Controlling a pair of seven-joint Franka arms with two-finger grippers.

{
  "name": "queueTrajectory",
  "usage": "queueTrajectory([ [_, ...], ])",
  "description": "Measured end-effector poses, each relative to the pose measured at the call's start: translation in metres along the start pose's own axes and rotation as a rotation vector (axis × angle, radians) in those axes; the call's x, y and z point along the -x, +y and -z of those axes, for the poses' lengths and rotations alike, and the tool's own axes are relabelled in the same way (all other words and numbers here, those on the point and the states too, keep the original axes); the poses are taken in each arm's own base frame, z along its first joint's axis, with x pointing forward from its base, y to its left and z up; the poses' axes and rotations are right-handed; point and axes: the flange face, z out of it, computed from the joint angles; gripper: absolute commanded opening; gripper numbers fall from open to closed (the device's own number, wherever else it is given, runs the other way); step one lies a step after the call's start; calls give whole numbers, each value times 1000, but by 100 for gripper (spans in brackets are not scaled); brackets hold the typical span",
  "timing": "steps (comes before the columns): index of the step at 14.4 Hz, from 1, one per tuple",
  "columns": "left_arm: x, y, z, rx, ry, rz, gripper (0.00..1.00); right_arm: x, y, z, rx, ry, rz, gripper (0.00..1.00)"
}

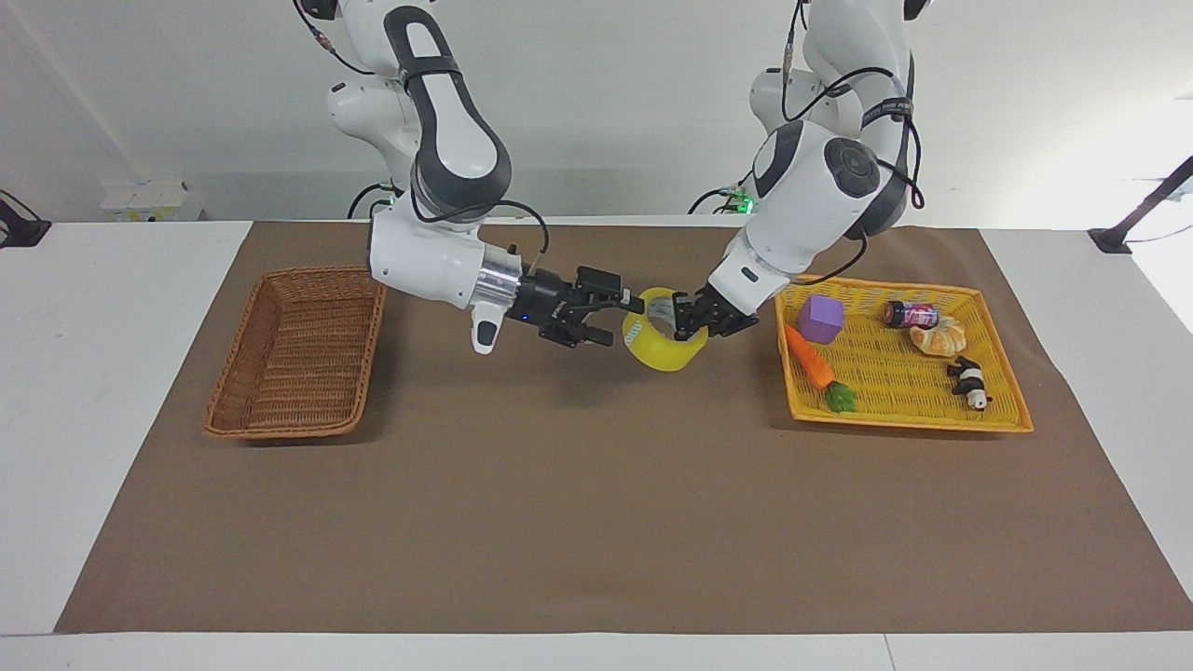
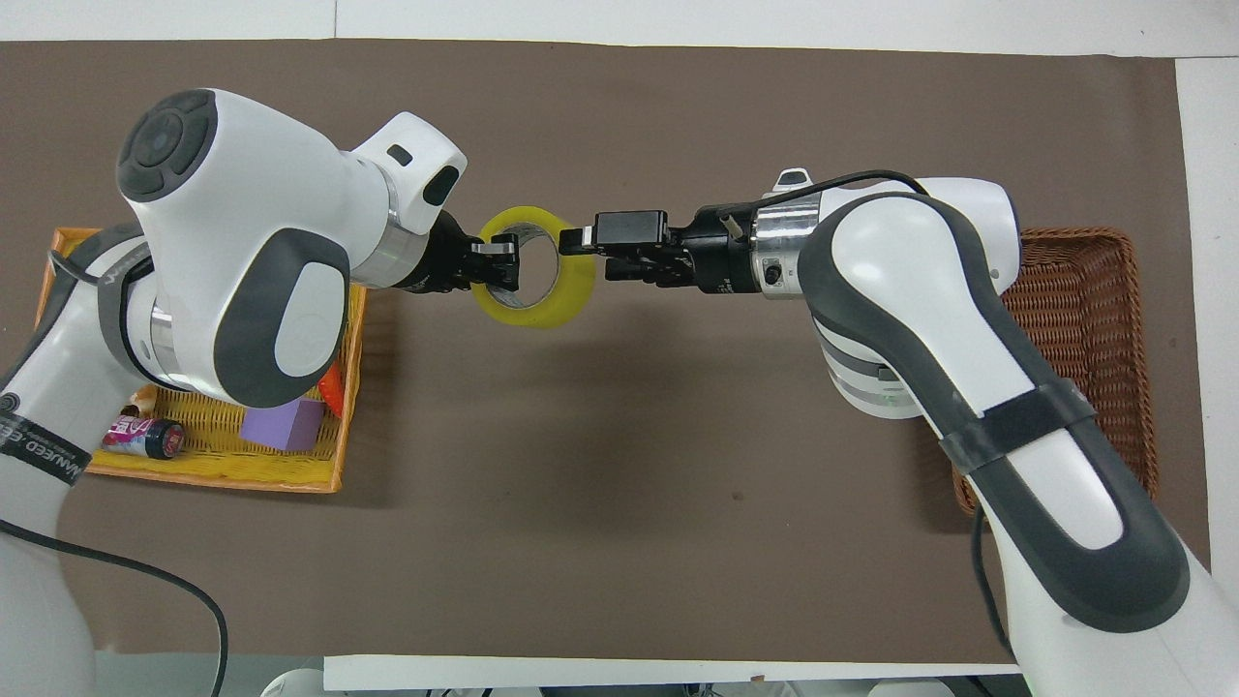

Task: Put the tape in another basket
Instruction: 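Grasp the tape roll's rim with the right gripper beside the left gripper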

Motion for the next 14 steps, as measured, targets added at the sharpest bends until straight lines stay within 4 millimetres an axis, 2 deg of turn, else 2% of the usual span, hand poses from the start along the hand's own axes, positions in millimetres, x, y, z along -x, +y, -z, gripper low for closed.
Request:
queueTrajectory([
  [1,0,0,0,0,0,0,0,1,-1,-2,6,10,4,99],
  [2,0,0,0,0,0,-1,0,2,-3,-5,10,14,9,94],
  [4,0,1,0,0,-1,-1,0,6,-5,-12,11,4,25,79],
  [5,1,1,0,0,-1,-2,0,7,-6,-13,11,2,29,67],
  [7,1,1,-1,0,-1,-3,0,7,-5,-12,12,4,45,28],
  [9,1,1,1,1,2,-2,0,5,0,-10,17,4,50,3],
  [10,1,2,1,1,1,-3,0,5,0,-10,16,2,52,0],
  [14,2,3,1,2,1,-6,0,5,1,-8,10,-8,50,0],
])
